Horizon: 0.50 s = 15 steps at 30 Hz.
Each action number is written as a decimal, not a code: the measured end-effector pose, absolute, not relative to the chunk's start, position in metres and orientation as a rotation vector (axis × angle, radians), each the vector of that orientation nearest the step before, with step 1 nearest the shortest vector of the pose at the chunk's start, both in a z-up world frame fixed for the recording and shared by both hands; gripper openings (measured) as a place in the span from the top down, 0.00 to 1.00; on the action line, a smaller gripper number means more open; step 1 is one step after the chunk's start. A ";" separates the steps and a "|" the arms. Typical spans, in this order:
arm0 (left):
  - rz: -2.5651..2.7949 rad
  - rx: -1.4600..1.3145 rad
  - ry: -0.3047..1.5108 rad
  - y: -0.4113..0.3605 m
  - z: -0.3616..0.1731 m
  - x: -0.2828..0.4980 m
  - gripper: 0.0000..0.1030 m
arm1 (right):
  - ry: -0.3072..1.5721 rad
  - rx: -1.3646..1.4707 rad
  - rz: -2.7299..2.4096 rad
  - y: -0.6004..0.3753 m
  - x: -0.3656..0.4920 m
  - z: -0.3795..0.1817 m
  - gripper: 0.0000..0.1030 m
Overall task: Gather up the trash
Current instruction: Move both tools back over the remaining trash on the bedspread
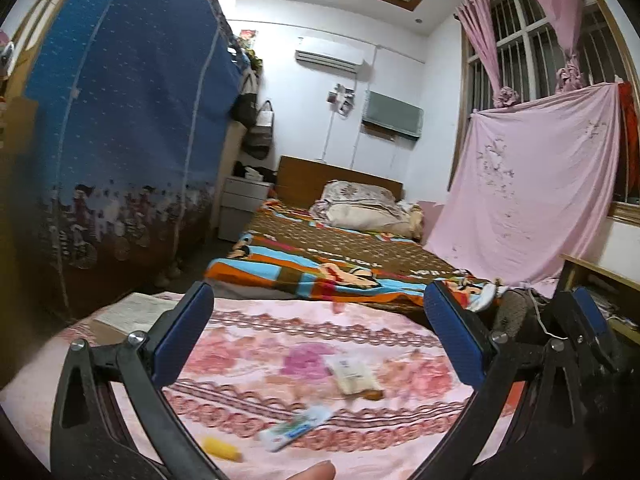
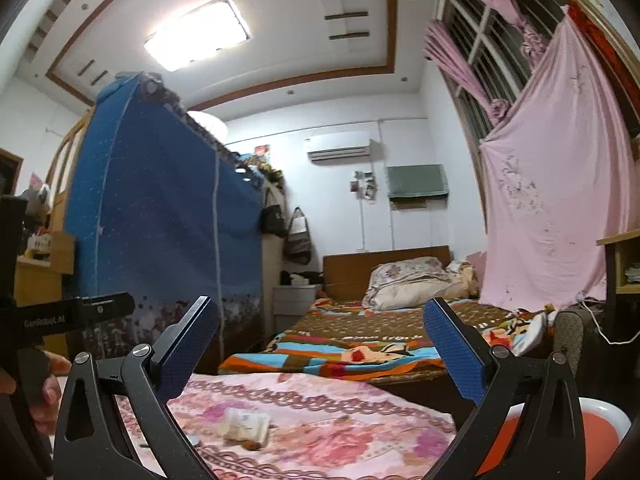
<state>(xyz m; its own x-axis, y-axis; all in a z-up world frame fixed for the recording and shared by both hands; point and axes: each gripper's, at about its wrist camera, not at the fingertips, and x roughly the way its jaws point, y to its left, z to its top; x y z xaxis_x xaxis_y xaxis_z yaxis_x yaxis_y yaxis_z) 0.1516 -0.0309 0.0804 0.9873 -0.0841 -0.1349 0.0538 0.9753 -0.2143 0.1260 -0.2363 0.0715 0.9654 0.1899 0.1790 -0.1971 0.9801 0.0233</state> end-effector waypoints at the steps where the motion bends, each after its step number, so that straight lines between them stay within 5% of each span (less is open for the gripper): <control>1: -0.063 -0.209 0.146 -0.027 0.078 0.150 0.11 | -0.172 0.038 0.207 -0.233 0.127 0.070 0.00; 15: 0.003 -0.237 0.257 0.002 0.033 0.142 0.11 | 0.003 -0.061 0.275 -0.201 0.153 0.054 0.00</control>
<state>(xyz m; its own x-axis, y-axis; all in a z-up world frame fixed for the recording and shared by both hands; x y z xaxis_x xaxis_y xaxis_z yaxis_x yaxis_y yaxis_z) 0.1421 0.0021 0.0332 0.9672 -0.0277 -0.2525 -0.0328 0.9721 -0.2321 0.1535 -0.2013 0.0544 0.9625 0.2711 -0.0116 -0.2713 0.9606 -0.0599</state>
